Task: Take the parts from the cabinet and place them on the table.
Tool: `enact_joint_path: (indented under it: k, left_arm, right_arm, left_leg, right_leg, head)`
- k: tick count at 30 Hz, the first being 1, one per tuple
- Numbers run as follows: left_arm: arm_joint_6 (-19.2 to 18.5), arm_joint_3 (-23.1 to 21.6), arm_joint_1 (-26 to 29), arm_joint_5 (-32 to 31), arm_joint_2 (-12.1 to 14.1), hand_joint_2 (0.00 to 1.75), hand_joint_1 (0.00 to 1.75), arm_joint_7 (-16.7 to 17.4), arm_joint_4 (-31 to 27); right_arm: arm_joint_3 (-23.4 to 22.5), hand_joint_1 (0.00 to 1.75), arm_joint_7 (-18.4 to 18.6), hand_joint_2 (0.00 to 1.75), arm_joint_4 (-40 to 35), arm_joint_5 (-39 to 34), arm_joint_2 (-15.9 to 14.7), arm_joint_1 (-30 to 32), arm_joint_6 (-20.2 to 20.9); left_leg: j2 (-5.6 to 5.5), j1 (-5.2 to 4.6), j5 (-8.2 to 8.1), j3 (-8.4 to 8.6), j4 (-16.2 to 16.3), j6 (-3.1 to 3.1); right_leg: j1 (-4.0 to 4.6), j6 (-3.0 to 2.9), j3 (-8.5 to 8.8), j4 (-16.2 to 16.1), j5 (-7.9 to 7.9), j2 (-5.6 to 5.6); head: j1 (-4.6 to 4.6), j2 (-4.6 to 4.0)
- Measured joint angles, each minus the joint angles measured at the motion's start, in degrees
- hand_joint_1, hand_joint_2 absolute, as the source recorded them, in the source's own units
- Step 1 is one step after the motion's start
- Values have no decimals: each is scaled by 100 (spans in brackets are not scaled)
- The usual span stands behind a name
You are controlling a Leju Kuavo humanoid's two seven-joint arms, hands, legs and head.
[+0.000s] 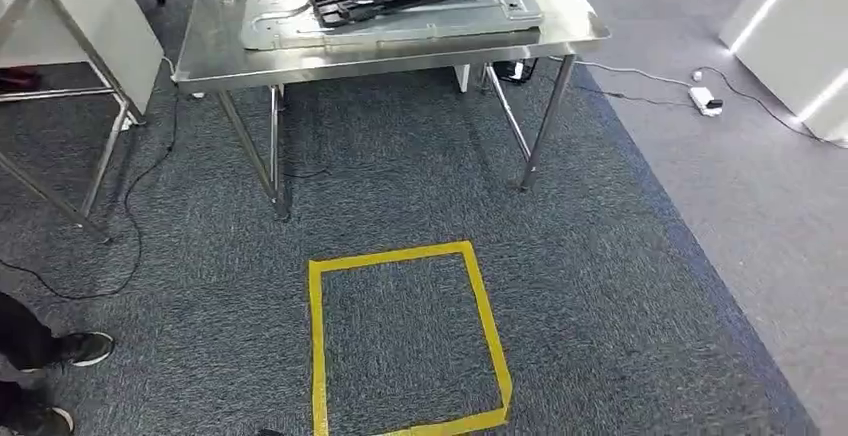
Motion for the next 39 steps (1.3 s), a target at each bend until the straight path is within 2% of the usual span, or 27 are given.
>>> enact_joint_path:
  k: [1, 2, 3, 5, 6, 10, 11, 12, 13, 15, 16, 17, 18, 20, 21, 22, 24, 26, 28, 29, 31, 32, 33, 35, 36, 37, 39]
  left_arm:
    - [4, 13, 7, 0, 0, 0, 0, 0, 0]
    - [9, 28, 6, 0, 0, 0, 0, 0, 0]
    - [11, 50, 0, 0, 0, 0, 0, 0, 0]
    - [17, 87, -11, 0, -20, 0, 0, 0, 0]
    - [24, 94, -10, 0, -26, 0, 0, 0, 0]
    - [46, 133, -32, 0, -43, 0, 0, 0, 0]
    - [57, 138, -33, 0, -42, 0, 0, 0, 0]
    - [63, 144, -35, 0, -42, 0, 0, 0, 0]
    - [70, 160, -31, -2, -44, 0, 0, 0, 0]
    - [72, 188, -11, -4, -42, 0, 0, 4, 0]
    - [74, 199, -1, -15, -42, 0, 0, 15, 0]
    - [74, 210, 8, -20, -41, 0, 0, 17, 0]
    - [77, 219, 17, -22, -42, 0, 0, 20, 0]
    - [79, 223, 14, -41, -42, 0, 0, 17, 0]
    - [79, 227, 20, -46, -42, 0, 0, 15, 0]
    - [81, 234, 30, -46, -42, 0, 0, 9, 0]
    - [81, 234, 7, -52, -42, 0, 0, -11, 0]
    - [85, 236, -3, -48, -42, 0, 0, -31, 0]
    - [94, 238, -4, -52, -42, 0, 0, -44, 0]
    - [98, 240, -1, -52, -44, 0, 0, -50, 0]
    - [98, 243, 20, -52, -41, 0, 0, -50, 0]
    - [98, 243, 20, -50, -37, 0, 0, -50, 0]
    - [103, 243, 14, -50, -37, 0, 0, -50, 0]
    - [111, 243, -4, -52, -37, 0, 0, -48, 0]
    - [116, 243, -10, -55, -39, 0, 0, -42, 0]
    - [116, 243, -8, -55, -39, 0, 0, -35, 0]
    - [122, 245, -16, -59, -39, 0, 0, -17, 0]
  right_arm:
    - [-95, 0, 132, 0, 253, 87, -43, -28, -130]
    - [-168, 0, 254, 0, 461, 166, -50, -39, -241]
    - [-251, 0, 405, 0, 664, 255, -85, -44, -371]
    - [-373, 0, 692, 0, 999, 410, -120, -67, -552]
    - [-408, 0, 835, 0, 1123, 479, -122, -106, -608]
    - [-537, 0, 1540, 0, 1594, 749, -125, -165, -749]
    - [-555, 0, 1648, 0, 1667, 796, -122, -170, -749]
    - [-557, 0, 1740, 0, 1752, 842, -116, -174, -743]
    - [-557, 0, 1785, 0, 1818, 881, -116, -182, -734]
    - [-557, 0, 1838, 0, 1925, 898, -92, -205, -703]
    - [-557, 0, 1838, 0, 1977, 935, -83, -207, -658]
    - [-557, 0, 1838, 0, 2016, 974, -81, -205, -612]
    - [-557, 0, 1831, 0, 2053, 1007, -68, -204, -583]
    - [-553, 0, 1807, 0, 2099, 1071, -50, -214, -518]
    - [-550, 0, 1792, 0, 2117, 1099, -37, -218, -504]
    - [-548, 0, 1766, 0, 2136, 1121, -37, -241, -472]
    - [-539, 0, 1715, 0, 2154, 1172, -37, -255, -415]
    - [-539, 0, 1680, 0, 2180, 1204, -37, -251, -397]
    - [-529, 0, 1634, 0, 2196, 1241, -41, -258, -356]
    - [-518, 0, 1630, 0, 2202, 1259, -42, -280, -321]
    - [-498, 0, 1617, 0, 2211, 1292, -42, -298, -321]
    - [-492, 0, 1613, 0, 2224, 1296, -42, -297, -321]
    - [-487, 0, 1613, 0, 2233, 1303, -42, -295, -321]
    - [-483, 0, 1639, 0, 2239, 1320, -46, -287, -325]
    - [-478, 0, 1643, 0, 2244, 1340, -48, -292, -325]
    - [-470, 0, 1650, 0, 2244, 1362, -52, -308, -325]
    - [-454, 0, 1681, 0, 2257, 1383, -52, -313, -328]
  left_leg:
    - [76, -5, -4, -7, 5, 1]
    - [130, -8, -8, -5, 12, 0]
    - [175, -8, -22, 0, 22, -3]
    - [270, -8, -66, 22, 67, -41]
    - [314, -23, -96, 25, 99, -78]
    - [487, -60, -147, 68, 119, -190]
    - [450, -49, -202, 62, 147, -251]
    - [182, -29, -336, 15, 290, -302]
    - [29, -22, -559, -117, 606, -310]
    - [-65, -11, -998, -538, 1528, -314]
    - [-74, -11, -1103, -740, 1935, -314]
    - [-74, -8, -1028, -792, 2015, -312]
    - [-75, -3, -810, -705, 1786, -305]
    - [-152, 8, -241, -286, 826, -279]
    - [-410, 29, -63, -104, 347, -254]
    - [-675, 35, -130, -79, 239, -228]
    - [-567, 11, -129, -98, 259, -208]
    - [-431, 37, -78, -77, 193, -118]
    - [-280, 41, -36, -60, 140, -27]
    - [-193, 23, -37, -76, 141, -6]
    - [-2, -5, -49, -96, 151, 11]
    - [77, -12, -50, -99, 153, 11]
    - [149, -16, -55, -99, 154, 7]
    - [267, -21, -74, -73, 155, -9]
    - [314, -28, -88, -37, 162, -30]
    - [357, -67, -111, -39, 171, -65]
    - [440, -57, -120, -15, 177, -113]
  right_leg:
    - [-5, 16, -155, 296, -47, -4]
    - [-10, 25, -156, 287, 49, -15]
    - [-16, 28, -26, 29, 252, -36]
    - [-22, -1, 523, -1031, 779, -197]
    - [9, -32, 684, -1398, 756, -507]
    - [71, -139, 633, -1379, 771, -298]
    - [28, -194, 657, -1423, 812, -244]
    - [10, -224, 651, -1430, 825, -199]
    - [10, -261, 635, -1430, 836, -159]
    - [20, -287, 605, -1425, 845, -44]
    - [22, -286, 597, -1421, 846, 37]
    - [22, -286, 603, -1417, 846, 109]
    - [18, -284, 612, -1409, 845, 184]
    - [14, -270, 635, -1389, 837, 336]
    - [9, -249, 623, -1376, 830, 394]
    - [47, -201, 588, -1323, 827, 444]
    - [0, -117, 515, -1339, 872, 571]
    - [17, -21, 495, -1368, 916, 703]
    - [32, -8, 362, -1047, 668, 169]
    - [28, 15, 151, -624, 423, 47]
    - [7, 49, -288, 281, 48, -9]
    - [2, 59, -359, 449, 48, -19]
    - [1, 60, -273, 316, 183, -35]
    - [11, 22, 279, -644, 651, -129]
    - [36, -29, 603, -1194, 825, -351]
    - [101, -83, 688, -1375, 751, -547]
    - [114, -125, 642, -1379, 796, -420]
  head:
    - [2, 0]
    - [0, 0]
    - [2, 0]
    - [2, 0]
    - [0, 0]
    - [-7, 0]
    - [-7, 0]
    - [-11, 0]
    - [-15, 0]
    - [-13, 0]
    - [-13, 0]
    - [-13, 0]
    - [-13, 0]
    - [-13, 0]
    - [-11, 0]
    - [-11, 0]
    - [-11, 0]
    - [-9, 0]
    - [20, 0]
    - [15, 0]
    - [15, 0]
    - [13, 0]
    - [15, 0]
    - [18, 0]
    - [15, 0]
    - [13, 0]
    - [11, 0]
